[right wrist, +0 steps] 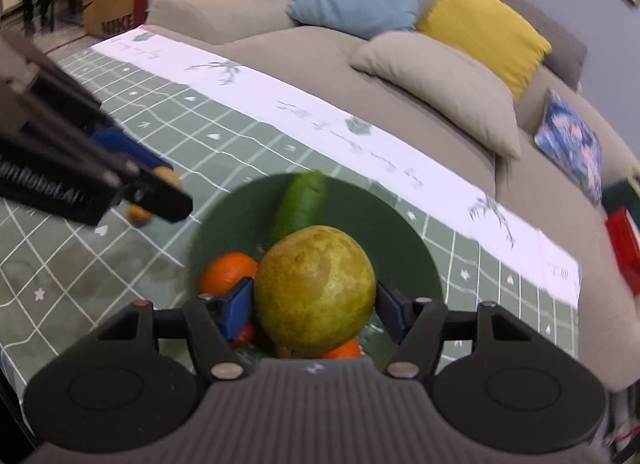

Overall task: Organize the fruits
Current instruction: 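Carry the pear in the right gripper while the left gripper carries the kiwi over the colander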

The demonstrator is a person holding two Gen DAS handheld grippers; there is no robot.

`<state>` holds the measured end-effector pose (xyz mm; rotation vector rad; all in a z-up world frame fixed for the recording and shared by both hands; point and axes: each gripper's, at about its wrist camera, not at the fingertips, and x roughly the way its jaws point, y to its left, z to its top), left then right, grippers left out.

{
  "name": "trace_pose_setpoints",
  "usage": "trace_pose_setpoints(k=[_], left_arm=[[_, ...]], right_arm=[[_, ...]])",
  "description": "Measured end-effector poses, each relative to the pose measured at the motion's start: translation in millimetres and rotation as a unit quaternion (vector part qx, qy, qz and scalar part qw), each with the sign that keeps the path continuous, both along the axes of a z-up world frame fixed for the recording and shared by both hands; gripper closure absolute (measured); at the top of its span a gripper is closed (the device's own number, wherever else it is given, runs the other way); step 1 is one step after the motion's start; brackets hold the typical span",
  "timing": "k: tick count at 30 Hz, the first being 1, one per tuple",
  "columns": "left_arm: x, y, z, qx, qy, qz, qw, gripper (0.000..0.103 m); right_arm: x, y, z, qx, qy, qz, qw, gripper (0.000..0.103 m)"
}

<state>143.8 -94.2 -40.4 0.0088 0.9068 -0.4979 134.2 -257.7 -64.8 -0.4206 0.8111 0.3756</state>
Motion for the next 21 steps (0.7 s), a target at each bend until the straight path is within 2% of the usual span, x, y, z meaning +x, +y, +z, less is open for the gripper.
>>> trace_pose_setpoints(k=[8,12,21], left_arm=[[13,-31,-14,0.028,0.01,-0.024,0.9993,0.075],[23,-30,-19,0.033,0.016,-0.013,0.9992,0.075],[34,-34,-23,0.045,0.015,-0.01,0.9988,0.075]], right_arm=[[45,-28,-13,0.087,0.035,-0.042,0.995,0.041],[65,-27,-22,0.1,0.044,-0.052,0.993,0.041],[98,-36,-39,0.162,0.078,-0.086,0.98,0.041]])
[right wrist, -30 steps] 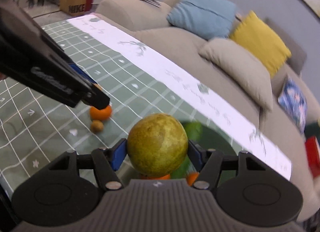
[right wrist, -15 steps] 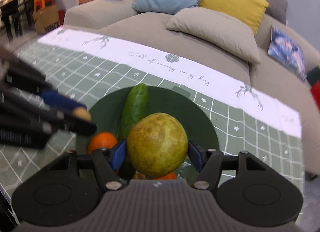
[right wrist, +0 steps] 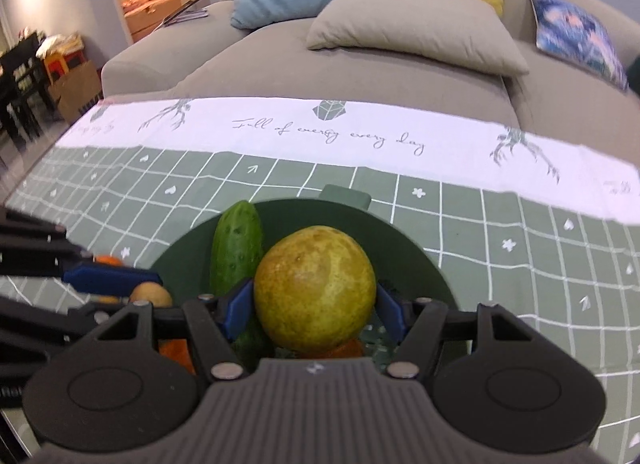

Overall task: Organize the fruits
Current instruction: 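Carry the pear in the right gripper while the left gripper carries the kiwi over the colander, then open the right gripper to drop the pear while the left gripper releases the kiwi into the colander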

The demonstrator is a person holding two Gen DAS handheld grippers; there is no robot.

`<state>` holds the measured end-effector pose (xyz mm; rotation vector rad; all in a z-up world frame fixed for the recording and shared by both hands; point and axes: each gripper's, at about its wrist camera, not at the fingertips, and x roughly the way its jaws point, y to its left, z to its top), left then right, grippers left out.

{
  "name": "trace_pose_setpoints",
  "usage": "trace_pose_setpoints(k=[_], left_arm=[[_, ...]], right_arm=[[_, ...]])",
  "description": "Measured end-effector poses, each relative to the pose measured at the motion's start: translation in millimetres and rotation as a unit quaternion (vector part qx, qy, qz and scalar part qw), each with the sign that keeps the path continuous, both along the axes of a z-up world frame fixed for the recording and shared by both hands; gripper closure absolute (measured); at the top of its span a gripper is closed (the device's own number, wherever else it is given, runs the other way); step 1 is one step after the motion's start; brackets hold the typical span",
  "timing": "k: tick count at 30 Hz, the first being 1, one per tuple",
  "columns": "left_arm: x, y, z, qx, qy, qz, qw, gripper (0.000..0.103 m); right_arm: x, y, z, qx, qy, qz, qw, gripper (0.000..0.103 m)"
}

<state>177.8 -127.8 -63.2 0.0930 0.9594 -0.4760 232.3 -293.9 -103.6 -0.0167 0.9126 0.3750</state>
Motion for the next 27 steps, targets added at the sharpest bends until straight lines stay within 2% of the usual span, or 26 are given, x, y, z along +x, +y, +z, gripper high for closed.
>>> trace_pose_setpoints(k=[8,14,16,18,24,26,27], left_arm=[[2,-2,-5,-0.001,0.007,0.0,1.0,0.075],[-1,-3,-6,0.002,0.008,-0.003,1.0,0.075],[-3,-4,-6,0.002,0.008,-0.005,1.0,0.075],[-6,-5,-6,0.003,0.007,-0.008,0.9999,0.075],[-15,-14,-4,-0.002,0.004,-0.032,0.9995,0.075],[-18,-20,-4,-0.005,0.005,-0.048,0.9988,0.075],[-19,-23,-6,-0.006,0.007,-0.055,0.9985,0.075]], right_arm=[[8,-18,-11,0.061,0.037,-0.031,0.997,0.041],[-2,-16,-9,0.053,0.031,-0.034,0.998,0.04],[-6,-17,-4,0.054,0.018,-0.031,0.998,0.031],[-11,-19,4,0.052,0.003,-0.03,0.998,0.03],[-31,-20,26,0.02,-0.02,-0.032,0.999,0.031],[-39,-22,28,0.006,-0.017,-0.034,0.999,0.034],[-44,-23,28,0.002,-0.015,-0.035,0.999,0.039]])
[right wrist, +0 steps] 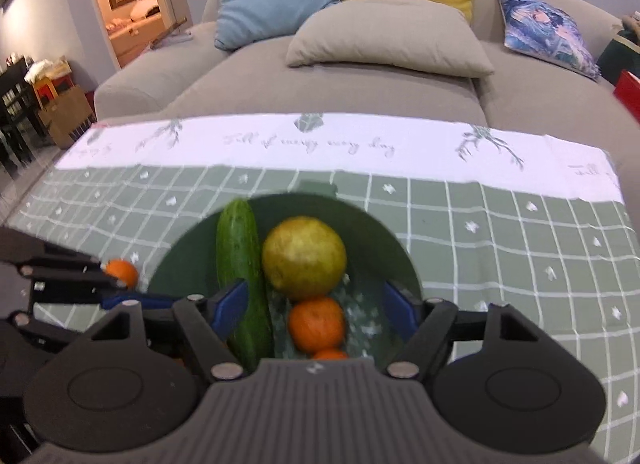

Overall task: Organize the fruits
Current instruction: 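Open the right gripper to drop the pear while the left gripper releases the kiwi into the colander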

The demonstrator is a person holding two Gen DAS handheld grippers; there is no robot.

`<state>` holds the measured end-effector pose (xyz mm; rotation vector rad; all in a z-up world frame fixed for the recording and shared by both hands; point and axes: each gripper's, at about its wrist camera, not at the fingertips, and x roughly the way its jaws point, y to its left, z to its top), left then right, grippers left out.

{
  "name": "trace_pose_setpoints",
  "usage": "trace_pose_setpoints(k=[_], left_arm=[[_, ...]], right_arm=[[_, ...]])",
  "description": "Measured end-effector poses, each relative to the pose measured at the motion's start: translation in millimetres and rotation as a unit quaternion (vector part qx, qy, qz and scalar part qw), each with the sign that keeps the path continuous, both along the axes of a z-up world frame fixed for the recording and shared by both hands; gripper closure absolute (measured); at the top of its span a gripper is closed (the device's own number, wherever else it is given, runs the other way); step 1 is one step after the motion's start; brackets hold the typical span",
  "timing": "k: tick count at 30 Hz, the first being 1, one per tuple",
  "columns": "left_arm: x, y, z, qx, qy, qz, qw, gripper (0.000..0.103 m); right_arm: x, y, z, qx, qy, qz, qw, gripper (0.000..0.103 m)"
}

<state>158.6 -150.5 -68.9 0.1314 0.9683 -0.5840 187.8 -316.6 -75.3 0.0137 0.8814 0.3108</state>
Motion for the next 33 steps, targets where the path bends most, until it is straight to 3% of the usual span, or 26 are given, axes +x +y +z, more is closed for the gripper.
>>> trace_pose_setpoints(k=[6,9,16,20,27,33], left_arm=[[-6,-19,-15,-0.001,0.023,-0.027,0.9994,0.075],[-6,-23,-25,-0.004,0.039,-0.029,0.9988,0.075],[-5,-29,-32,0.01,0.041,-0.032,0.9986,0.074],[-9,-28,-29,0.016,0.033,-0.033,0.9988,0.063],[-21,-22,-9,0.026,0.001,-0.037,0.999,0.062],[-30,4,13,0.024,-0.012,-0.002,0.9996,0.061]], right_arm=[[-25,-10,-6,0.015,0.022,0.001,1.0,0.077],[-34,-9,-12,0.006,0.029,0.006,1.0,0.084],[-38,-9,-21,0.008,0.038,-0.001,0.999,0.084],[-38,-8,-22,0.003,0.039,-0.001,0.999,0.084],[-40,-2,-13,-0.006,0.033,-0.002,0.999,0.083],[-46,13,1,-0.02,0.016,-0.001,1.0,0.082]])
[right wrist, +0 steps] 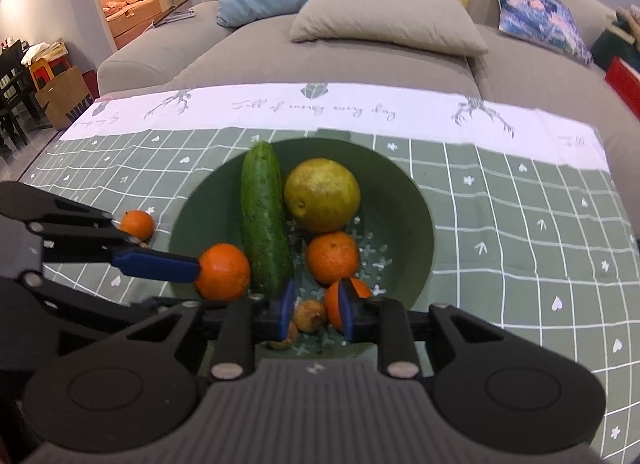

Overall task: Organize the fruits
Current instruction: 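Open the right gripper to drop the pear while the left gripper releases the kiwi into the colander, then move both open grippers from the colander toward the last orange and kiwi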

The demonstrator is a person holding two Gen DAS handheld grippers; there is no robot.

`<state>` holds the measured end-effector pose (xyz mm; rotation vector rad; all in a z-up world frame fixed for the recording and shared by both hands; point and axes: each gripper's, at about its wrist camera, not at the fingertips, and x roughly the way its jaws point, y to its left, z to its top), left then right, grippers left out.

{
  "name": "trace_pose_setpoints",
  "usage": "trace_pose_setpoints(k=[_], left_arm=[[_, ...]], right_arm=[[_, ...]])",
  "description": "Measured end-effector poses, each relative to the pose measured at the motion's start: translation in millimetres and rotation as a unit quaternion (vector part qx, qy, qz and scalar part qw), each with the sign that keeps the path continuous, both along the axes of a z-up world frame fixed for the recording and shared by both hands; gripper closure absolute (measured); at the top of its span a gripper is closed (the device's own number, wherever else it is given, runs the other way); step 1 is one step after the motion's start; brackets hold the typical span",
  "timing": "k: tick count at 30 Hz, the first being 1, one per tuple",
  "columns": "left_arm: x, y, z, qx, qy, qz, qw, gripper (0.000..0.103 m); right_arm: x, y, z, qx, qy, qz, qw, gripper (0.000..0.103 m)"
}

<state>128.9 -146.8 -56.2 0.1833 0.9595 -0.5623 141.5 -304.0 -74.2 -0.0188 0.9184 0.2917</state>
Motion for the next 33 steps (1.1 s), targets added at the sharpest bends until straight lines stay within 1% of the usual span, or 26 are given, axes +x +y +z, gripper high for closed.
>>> trace_pose_setpoints(k=[3,5,9,16,20,27,33], left_arm=[[-3,18,9,0.001,-0.009,0.021,0.9997,0.061],[-4,31,13,0.01,-0.015,0.044,0.9989,0.061],[-5,59,18,0.025,-0.028,0.092,0.995,0.061],[-8,107,18,0.013,-0.032,0.155,0.9873,0.061],[-13,132,12,-0.004,-0.031,0.181,0.9829,0.061],[-21,163,-4,-0.037,-0.032,0.216,0.9752,0.061],[-12,173,-24,-0.056,-0.004,0.228,0.972,0.063]], right_arm=[[-6,14,8,-0.006,-0.011,0.006,1.0,0.082],[-10,23,12,-0.005,-0.011,0.005,1.0,0.082],[-17,45,18,0.014,-0.016,0.003,1.0,0.081],[-34,95,20,0.018,-0.041,-0.003,0.999,0.081],[-38,120,13,0.018,-0.045,-0.001,0.999,0.081],[-40,153,-8,0.001,-0.052,0.012,0.999,0.081],[-33,176,-29,-0.006,-0.049,0.042,0.998,0.081]])
